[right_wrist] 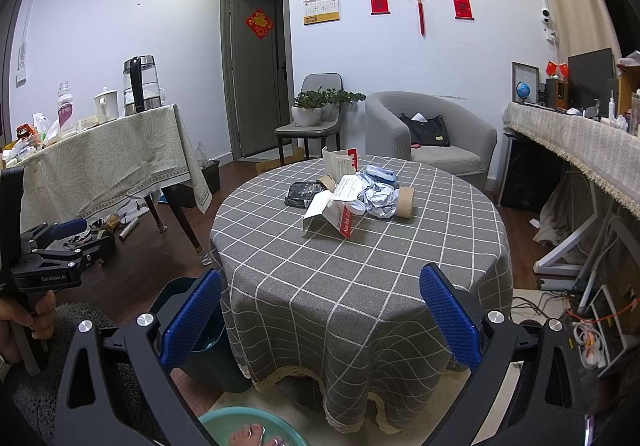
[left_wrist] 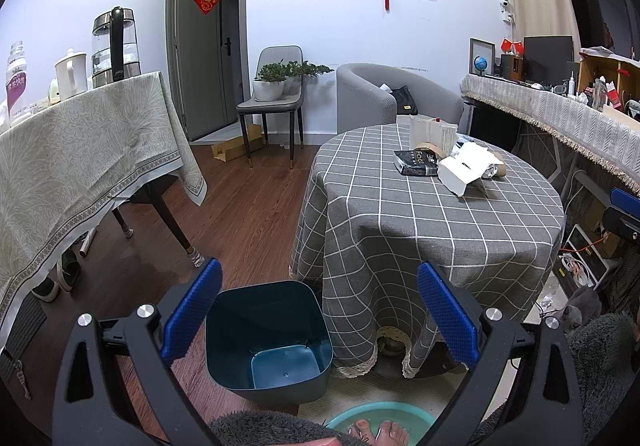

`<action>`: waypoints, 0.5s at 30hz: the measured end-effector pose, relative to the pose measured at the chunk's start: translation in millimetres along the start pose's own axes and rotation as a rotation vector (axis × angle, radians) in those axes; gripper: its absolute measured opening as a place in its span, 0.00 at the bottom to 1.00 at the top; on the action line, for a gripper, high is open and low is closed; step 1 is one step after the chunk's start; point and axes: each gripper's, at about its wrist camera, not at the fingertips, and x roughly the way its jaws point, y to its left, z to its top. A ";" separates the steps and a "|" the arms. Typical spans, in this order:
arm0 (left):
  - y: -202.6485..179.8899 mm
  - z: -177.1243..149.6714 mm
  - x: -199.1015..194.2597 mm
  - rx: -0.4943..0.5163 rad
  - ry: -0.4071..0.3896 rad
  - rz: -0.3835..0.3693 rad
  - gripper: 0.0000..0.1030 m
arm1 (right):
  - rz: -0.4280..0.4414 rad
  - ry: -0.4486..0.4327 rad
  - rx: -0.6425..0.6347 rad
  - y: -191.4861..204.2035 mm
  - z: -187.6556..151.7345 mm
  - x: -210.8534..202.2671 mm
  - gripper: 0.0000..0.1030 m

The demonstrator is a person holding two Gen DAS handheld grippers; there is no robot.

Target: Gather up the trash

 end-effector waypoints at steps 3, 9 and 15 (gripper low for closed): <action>-0.5 -1.9 2.5 0.001 -0.002 0.002 0.97 | 0.000 0.000 -0.001 0.6 0.0 0.3 0.97; -2.0 -1.4 2.1 -0.004 -0.010 -0.003 0.97 | 0.002 0.007 0.005 1.3 3.6 -1.5 0.97; 4.7 3.1 0.2 -0.025 -0.015 -0.003 0.96 | -0.003 0.010 -0.002 0.0 6.5 -1.1 0.97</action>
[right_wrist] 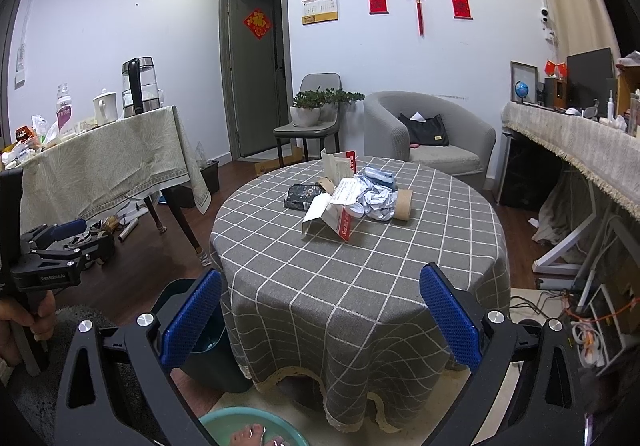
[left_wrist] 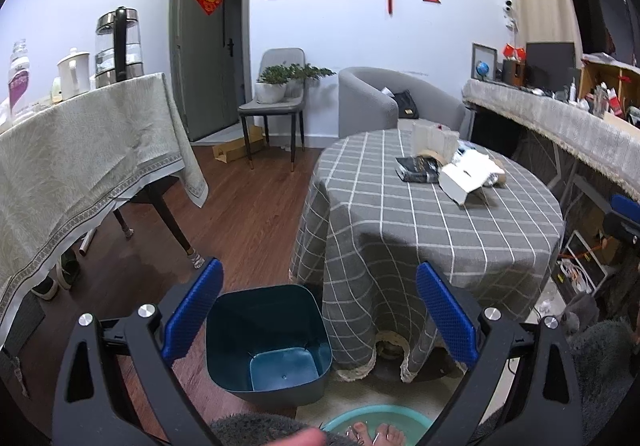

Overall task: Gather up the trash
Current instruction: 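Move the right tool toward the white receipt and red SanDisk package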

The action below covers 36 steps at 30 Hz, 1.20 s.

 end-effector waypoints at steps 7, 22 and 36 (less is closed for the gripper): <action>-2.4 8.6 2.0 -0.012 -0.020 -0.023 0.93 | 0.032 0.020 0.033 0.3 8.3 12.1 0.88; -2.2 36.9 57.4 -0.052 0.047 -0.074 0.72 | 0.098 0.130 0.145 -19.2 28.8 86.8 0.63; -17.3 65.9 127.2 -0.016 0.086 -0.138 0.66 | 0.107 0.180 0.259 -38.7 50.6 165.6 0.54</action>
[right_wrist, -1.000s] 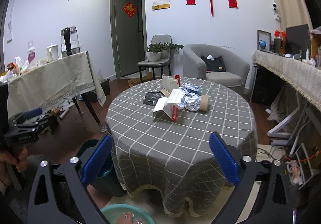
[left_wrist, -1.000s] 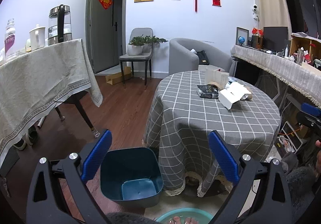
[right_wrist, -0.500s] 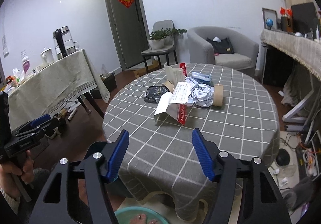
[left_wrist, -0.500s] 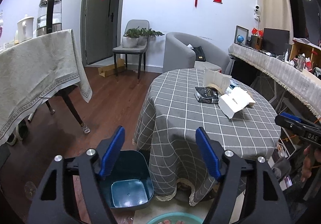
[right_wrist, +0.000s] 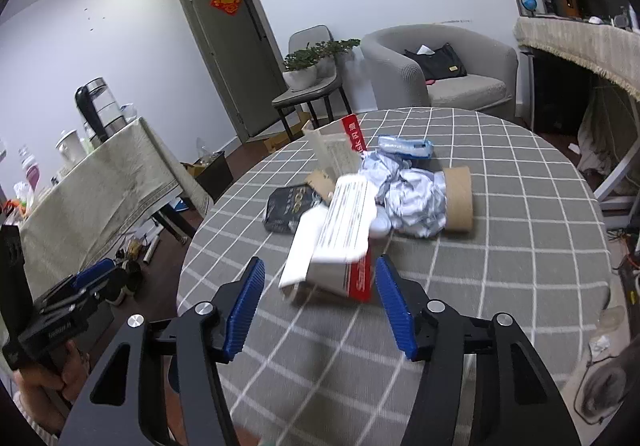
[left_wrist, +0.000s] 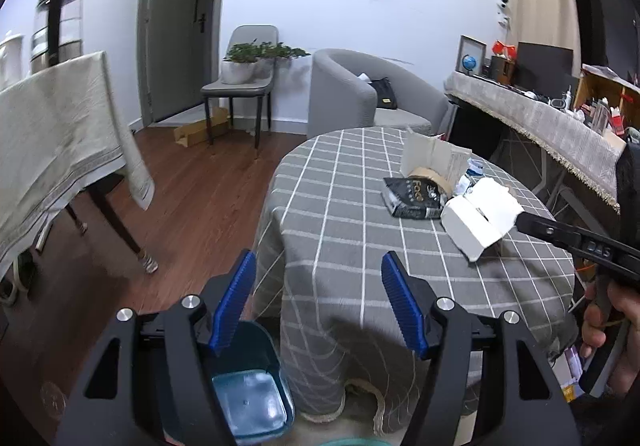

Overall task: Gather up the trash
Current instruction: 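Move the right tool toward the white receipt and red SanDisk package, then close the right tool on the receipt and SanDisk package, then grasp the white paper box with the left tool while right tool holds receipt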

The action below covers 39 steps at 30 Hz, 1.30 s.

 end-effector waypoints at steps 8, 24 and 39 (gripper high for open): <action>-14.0 38.9 32.1 0.016 -0.014 -0.066 0.66 | 0.016 0.038 0.070 -5.4 16.1 35.2 0.28; -54.5 90.1 99.8 0.021 0.004 -0.200 0.87 | 0.059 -0.010 0.080 -16.0 27.4 22.1 0.07; -96.2 128.5 178.7 -0.012 0.122 -0.314 0.90 | 0.078 -0.071 0.056 -29.8 27.2 5.3 0.04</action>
